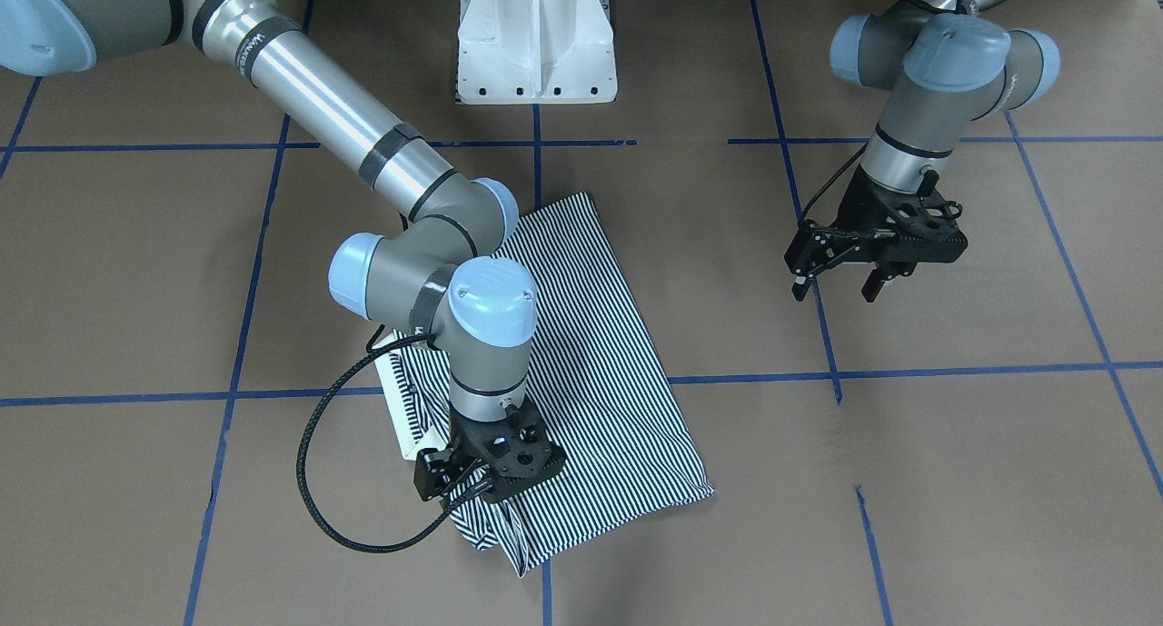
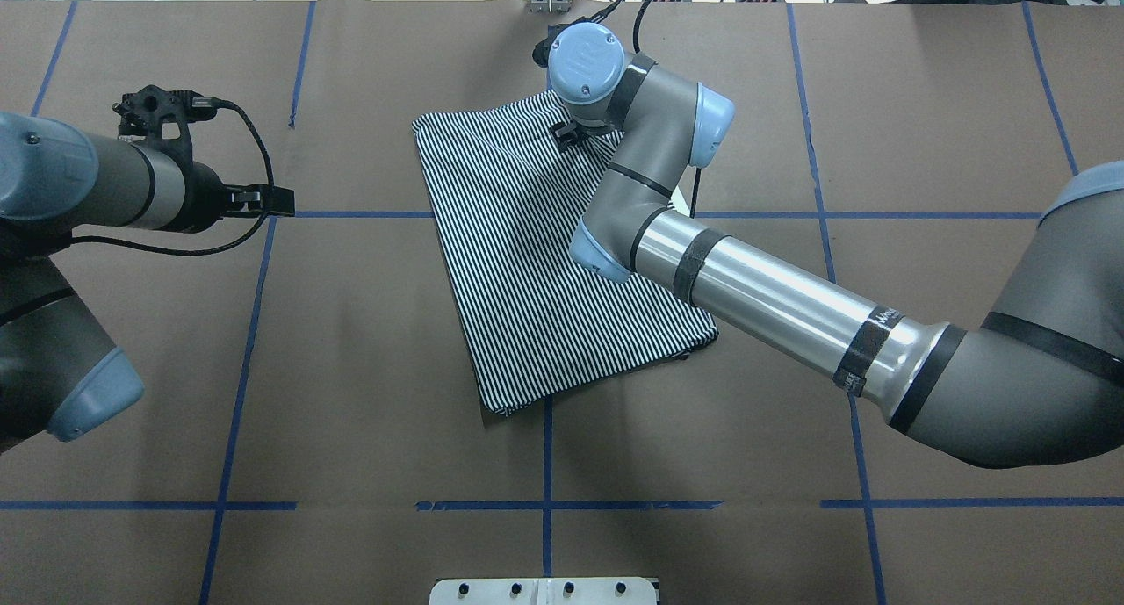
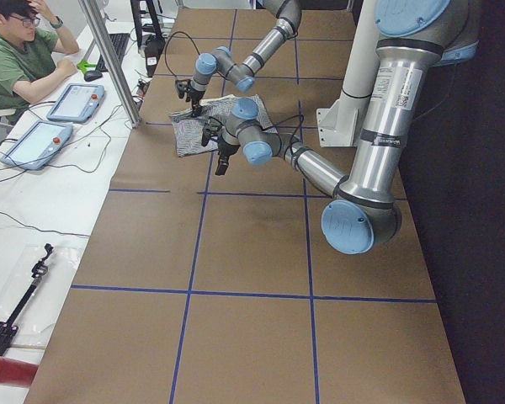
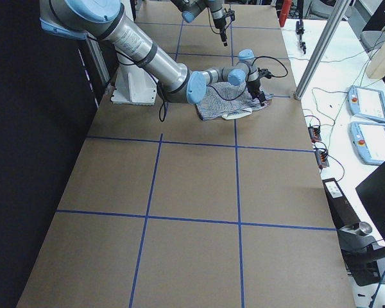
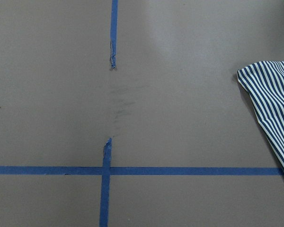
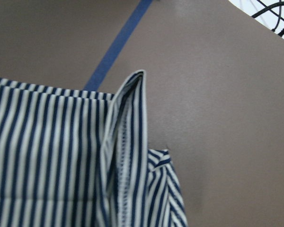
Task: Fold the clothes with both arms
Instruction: 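Raise the right arm away while the left gripper moves to the shirt's near edge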
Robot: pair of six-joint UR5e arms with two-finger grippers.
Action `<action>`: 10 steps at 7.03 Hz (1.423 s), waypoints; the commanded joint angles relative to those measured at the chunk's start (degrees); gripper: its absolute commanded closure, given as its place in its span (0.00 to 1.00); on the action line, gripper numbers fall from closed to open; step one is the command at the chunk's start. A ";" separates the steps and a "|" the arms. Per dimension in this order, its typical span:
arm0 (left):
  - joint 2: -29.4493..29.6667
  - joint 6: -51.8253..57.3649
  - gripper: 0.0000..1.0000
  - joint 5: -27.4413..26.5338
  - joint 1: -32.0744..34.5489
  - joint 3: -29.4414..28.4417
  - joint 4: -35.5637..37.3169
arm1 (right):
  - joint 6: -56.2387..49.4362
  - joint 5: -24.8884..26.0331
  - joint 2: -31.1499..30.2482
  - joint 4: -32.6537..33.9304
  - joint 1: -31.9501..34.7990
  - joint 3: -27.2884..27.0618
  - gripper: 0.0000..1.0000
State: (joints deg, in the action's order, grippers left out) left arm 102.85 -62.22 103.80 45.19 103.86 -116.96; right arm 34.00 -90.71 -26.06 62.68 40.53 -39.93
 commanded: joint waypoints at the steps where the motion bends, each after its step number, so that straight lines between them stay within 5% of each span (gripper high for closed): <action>1: 0.07 -0.18 0.00 0.00 -0.01 0.03 -0.02 | -0.51 -0.34 -1.78 -0.10 4.01 0.90 0.00; 2: 0.33 -0.44 0.00 0.00 -0.10 0.11 0.06 | -0.51 -0.43 -2.23 -0.10 5.42 0.90 0.00; 5: 1.82 -7.24 0.00 1.48 -0.80 -0.15 0.15 | 0.19 -10.93 -2.93 1.21 8.67 -2.32 0.00; 6: 4.79 -15.48 0.00 8.80 -1.41 -0.32 1.89 | 1.06 -17.42 -7.73 9.40 9.91 -13.05 0.00; 7: 11.08 -22.43 0.00 9.14 -5.85 -0.06 11.13 | 1.07 -22.62 -11.95 18.62 10.18 -24.29 0.00; 8: 15.93 -30.60 0.00 8.97 -11.03 -0.06 18.97 | 1.33 -28.41 -15.04 22.45 10.88 -30.93 0.00; 10: 18.52 -43.19 0.00 7.13 -16.85 -0.49 20.45 | 3.36 -36.54 -24.17 23.28 12.90 -42.01 0.00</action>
State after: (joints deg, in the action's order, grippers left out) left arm 119.23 -97.58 111.90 32.50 103.70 -98.56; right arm 36.57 -122.71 -44.72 84.61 52.25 -74.29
